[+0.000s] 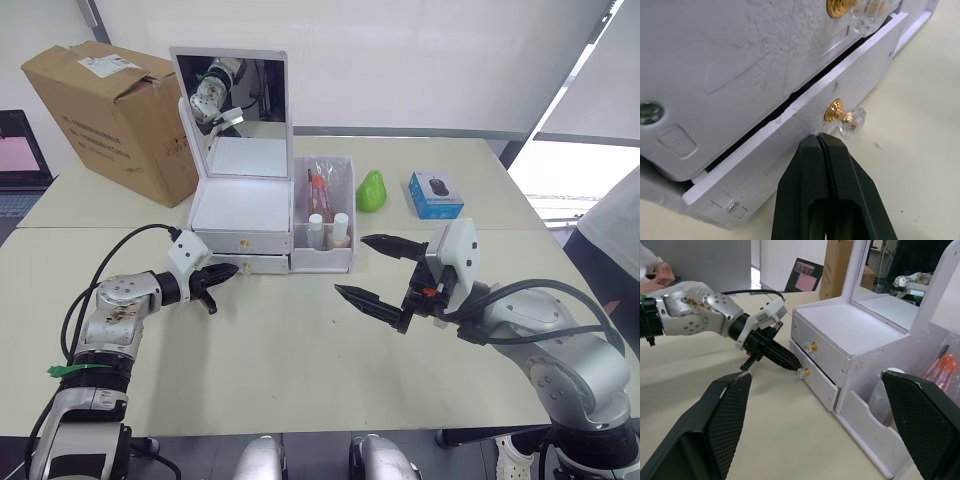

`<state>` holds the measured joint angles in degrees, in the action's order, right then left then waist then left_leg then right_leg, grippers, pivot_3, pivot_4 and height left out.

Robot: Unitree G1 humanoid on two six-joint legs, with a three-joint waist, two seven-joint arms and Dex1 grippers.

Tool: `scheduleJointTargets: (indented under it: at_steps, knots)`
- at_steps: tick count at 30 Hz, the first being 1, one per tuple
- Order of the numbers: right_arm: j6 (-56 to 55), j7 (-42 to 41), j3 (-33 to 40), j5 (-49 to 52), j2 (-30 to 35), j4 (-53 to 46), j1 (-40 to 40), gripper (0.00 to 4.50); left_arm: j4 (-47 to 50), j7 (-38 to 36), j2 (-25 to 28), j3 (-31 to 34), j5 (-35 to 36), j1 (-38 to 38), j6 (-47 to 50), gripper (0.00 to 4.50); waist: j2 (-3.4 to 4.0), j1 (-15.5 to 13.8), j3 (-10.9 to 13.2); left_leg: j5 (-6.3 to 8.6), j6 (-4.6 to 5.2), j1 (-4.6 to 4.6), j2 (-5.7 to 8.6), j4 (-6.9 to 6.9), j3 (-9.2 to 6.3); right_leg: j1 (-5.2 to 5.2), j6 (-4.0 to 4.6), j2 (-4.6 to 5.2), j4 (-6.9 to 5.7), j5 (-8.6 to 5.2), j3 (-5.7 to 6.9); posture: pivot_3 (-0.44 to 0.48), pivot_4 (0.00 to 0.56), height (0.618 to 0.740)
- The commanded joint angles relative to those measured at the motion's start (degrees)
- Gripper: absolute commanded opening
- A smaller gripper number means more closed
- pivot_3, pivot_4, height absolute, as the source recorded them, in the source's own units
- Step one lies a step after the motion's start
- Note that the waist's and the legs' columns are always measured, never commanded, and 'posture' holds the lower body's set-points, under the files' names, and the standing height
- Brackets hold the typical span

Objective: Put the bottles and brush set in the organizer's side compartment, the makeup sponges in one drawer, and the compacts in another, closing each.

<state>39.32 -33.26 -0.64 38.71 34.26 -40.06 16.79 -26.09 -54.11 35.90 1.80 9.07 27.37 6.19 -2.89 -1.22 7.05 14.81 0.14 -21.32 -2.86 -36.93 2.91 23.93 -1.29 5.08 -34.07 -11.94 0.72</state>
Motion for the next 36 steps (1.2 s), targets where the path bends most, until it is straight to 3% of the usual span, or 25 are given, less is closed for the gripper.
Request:
scheduleJointTargets:
  at_steps: [1,14,20,24,30,33,36]
  knots:
    - [-0.07,0.71,1.60,1.06,0.04,-2.08,-0.17,4.50,0.58,1.16,-1.08,0.02,0.00,2.39,-1.09,0.02,0.00,-0.06,0.00,0.00,0.00,-0.01,0.00,0.00,0.00,0.00,0.00,0.00,0.00,0.00,0.00,0.000,0.150,0.740]
    - [-0.18,1.23,1.84,1.62,0.63,-2.51,-0.40,4.50,2.58,-0.05,0.66,1.19,0.92,1.21,-0.25,0.02,0.00,0.01,0.00,0.00,0.00,-0.03,0.01,-0.03,-0.02,0.00,0.01,0.00,0.00,0.04,0.00,0.000,0.150,0.740]
    - [-0.43,0.41,5.23,1.89,2.95,-2.24,-2.97,4.50,10.14,-6.65,6.79,8.78,10.00,-5.00,6.31,0.02,0.00,0.59,0.00,0.00,0.00,0.02,-0.05,-0.02,-0.03,0.02,0.02,-0.03,-0.02,0.05,0.01,0.000,0.150,0.740]
    - [-1.68,-1.40,12.02,1.55,5.98,-0.89,-9.19,4.50,12.20,-9.82,13.64,14.56,12.85,-10.61,9.08,0.02,0.06,0.59,0.03,0.00,0.00,0.07,-0.08,-0.01,0.00,0.04,0.12,-0.03,0.00,-0.09,0.00,0.000,0.150,0.740]
    - [-6.19,-7.16,29.71,0.92,7.84,4.06,-23.93,4.50,13.62,-11.07,19.68,25.75,18.17,-17.16,13.52,0.02,0.31,-0.43,0.21,0.02,-0.02,0.07,-0.08,0.00,0.21,0.17,0.16,0.24,0.05,-0.29,0.10,0.000,0.150,0.740]
    - [-11.43,-11.70,38.10,-0.42,7.05,9.66,-30.72,4.50,14.57,-11.49,20.71,30.01,19.03,-22.69,14.81,0.61,0.36,-0.58,0.22,0.02,-0.03,0.10,-0.07,0.00,0.29,0.12,0.13,0.27,0.05,-0.30,0.07,0.000,0.150,0.740]
    - [-18.20,-16.05,44.67,-2.71,5.73,19.05,-36.29,4.50,12.08,-10.79,21.27,32.67,15.47,-29.30,9.80,1.55,0.42,-0.53,0.22,0.02,-0.03,0.16,-0.09,0.02,0.32,0.13,0.13,0.23,0.04,-0.31,0.05,0.000,0.150,0.740]
